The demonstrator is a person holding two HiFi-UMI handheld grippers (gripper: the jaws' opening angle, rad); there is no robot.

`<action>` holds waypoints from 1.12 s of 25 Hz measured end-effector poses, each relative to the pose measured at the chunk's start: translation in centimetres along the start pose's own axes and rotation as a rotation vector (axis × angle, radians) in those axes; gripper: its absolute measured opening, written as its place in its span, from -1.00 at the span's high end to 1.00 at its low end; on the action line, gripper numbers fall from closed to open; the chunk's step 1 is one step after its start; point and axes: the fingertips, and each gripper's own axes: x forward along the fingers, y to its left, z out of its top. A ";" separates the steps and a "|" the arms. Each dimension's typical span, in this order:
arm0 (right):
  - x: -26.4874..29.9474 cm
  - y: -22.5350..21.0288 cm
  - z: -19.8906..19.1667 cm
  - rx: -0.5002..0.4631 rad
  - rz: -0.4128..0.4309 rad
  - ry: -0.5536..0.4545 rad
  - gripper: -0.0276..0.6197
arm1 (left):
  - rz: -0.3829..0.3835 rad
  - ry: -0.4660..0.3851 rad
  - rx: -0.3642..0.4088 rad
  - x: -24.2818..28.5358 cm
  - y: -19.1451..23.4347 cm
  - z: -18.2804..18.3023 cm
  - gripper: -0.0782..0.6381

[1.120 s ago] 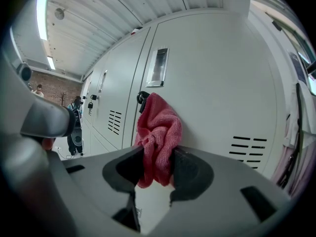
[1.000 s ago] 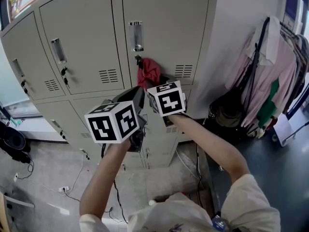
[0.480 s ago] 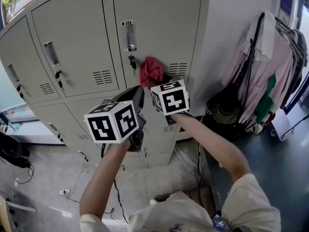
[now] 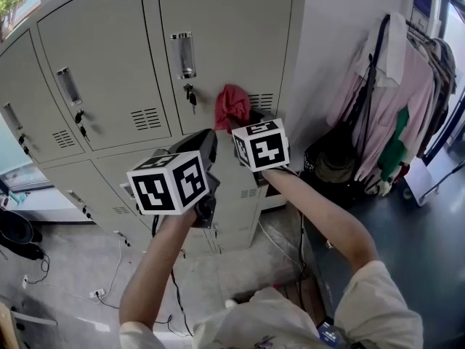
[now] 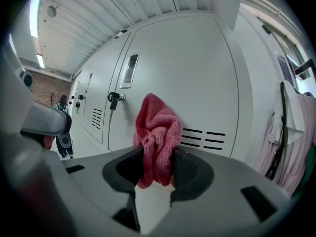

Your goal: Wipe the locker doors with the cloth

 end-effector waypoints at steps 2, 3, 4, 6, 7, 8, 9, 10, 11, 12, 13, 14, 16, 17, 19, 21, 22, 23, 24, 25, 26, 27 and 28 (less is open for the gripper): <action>-0.2 -0.5 -0.1 0.004 -0.010 0.002 0.46 | -0.006 0.003 0.001 0.2 -0.2 0.0 0.77; -0.2 -0.8 -0.2 0.005 -0.015 0.003 0.46 | -0.009 0.004 0.001 0.3 -0.3 0.0 0.77; -0.3 -1.1 -0.3 0.006 -0.021 0.004 0.46 | -0.012 0.005 0.002 0.3 -0.4 -0.1 0.77; -0.5 -1.7 -0.4 0.009 -0.032 0.007 0.46 | -0.019 0.006 0.002 0.5 -0.5 -0.1 0.77; -0.6 -2.0 -0.5 0.010 -0.038 0.009 0.46 | -0.022 0.007 0.002 0.6 -0.6 -0.1 0.77; -0.7 -2.3 -0.6 0.012 -0.043 0.010 0.46 | -0.025 0.008 0.001 0.6 -0.7 -0.1 0.77; -0.8 -2.6 -0.6 0.013 -0.049 0.012 0.46 | -0.026 0.009 0.000 0.7 -0.8 -0.2 0.77; -0.9 -3.0 -0.7 0.014 -0.054 0.013 0.46 | -0.028 0.010 0.000 0.7 -0.9 -0.2 0.77; -1.0 -3.3 -0.8 0.015 -0.059 0.014 0.46 | -0.029 0.011 0.000 0.8 -1.0 -0.3 0.77; -1.1 -3.6 -0.9 0.016 -0.065 0.014 0.46 | -0.031 0.012 0.000 0.8 -1.1 -0.4 0.77; -1.2 -3.9 -1.0 0.017 -0.070 0.015 0.46 | -0.032 0.012 0.000 0.8 -1.2 -0.4 0.77; -1.3 -4.2 -1.1 0.019 -0.075 0.016 0.46 | -0.033 0.013 0.001 0.8 -1.2 -0.4 0.77; -1.5 -4.7 -1.2 0.022 -0.084 0.018 0.46 | -0.034 0.014 0.000 0.9 -1.2 -0.5 0.77; -1.6 -5.0 -1.3 0.023 -0.088 0.019 0.46 | -0.034 0.015 0.000 0.9 -1.3 -0.5 0.77; -1.7 -5.4 -1.4 0.021 -0.094 0.022 0.45 | -0.035 0.017 0.001 0.8 -1.4 -0.5 0.77; -1.9 -5.9 -1.6 0.017 -0.103 0.025 0.45 | -0.034 0.018 0.002 0.8 -1.4 -0.6 0.77; -2.0 -6.2 -1.7 0.017 -0.107 0.026 0.45 | -0.034 0.018 0.002 0.8 -1.5 -0.6 0.77; -2.1 -6.6 -1.8 0.018 -0.112 0.027 0.45 | -0.033 0.018 0.002 0.9 -1.5 -0.6 0.77; -2.2 -6.9 -1.9 0.020 -0.117 0.028 0.45 | -0.033 0.018 0.002 0.9 -1.6 -0.7 0.77; -2.3 -7.3 -2.0 0.023 -0.122 0.029 0.45 | -0.034 0.019 0.002 0.9 -1.7 -0.7 0.77; -2.5 -7.6 -2.1 0.027 -0.127 0.030 0.45 | -0.034 0.020 0.002 1.0 -1.8 -0.8 0.77; -2.6 -8.0 -2.2 0.032 -0.132 0.031 0.45 | -0.036 0.021 0.001 1.0 -1.9 -0.8 0.77; -2.7 -8.3 -2.3 0.040 -0.136 0.033 0.45 | -0.037 0.021 0.000 1.1 -2.0 -0.9 0.77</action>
